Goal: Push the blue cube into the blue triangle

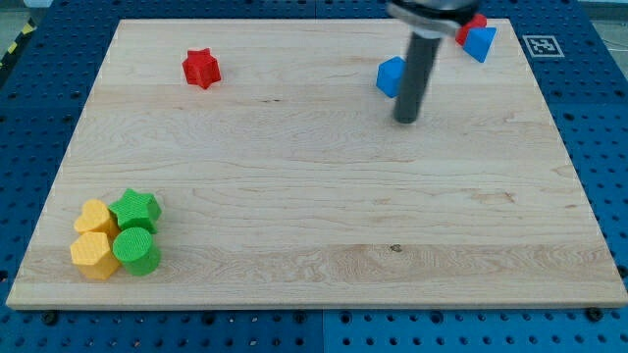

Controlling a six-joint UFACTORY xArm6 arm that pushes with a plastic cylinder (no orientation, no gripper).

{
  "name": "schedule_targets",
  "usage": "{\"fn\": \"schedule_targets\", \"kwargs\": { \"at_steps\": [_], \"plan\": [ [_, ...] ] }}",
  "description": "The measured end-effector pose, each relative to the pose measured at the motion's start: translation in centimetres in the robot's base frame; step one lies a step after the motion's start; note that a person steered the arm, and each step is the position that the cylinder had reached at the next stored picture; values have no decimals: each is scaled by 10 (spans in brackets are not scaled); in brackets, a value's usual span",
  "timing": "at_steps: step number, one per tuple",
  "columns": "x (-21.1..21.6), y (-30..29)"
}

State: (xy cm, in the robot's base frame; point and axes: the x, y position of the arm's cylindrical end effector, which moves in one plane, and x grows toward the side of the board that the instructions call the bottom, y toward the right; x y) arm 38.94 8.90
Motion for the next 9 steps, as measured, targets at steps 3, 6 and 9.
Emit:
{"fn": "schedule_targets", "kwargs": {
  "at_steps": [3, 6, 9],
  "plan": [
    [-97, 55],
    [-112, 39],
    [-121, 87]
  ]
}}
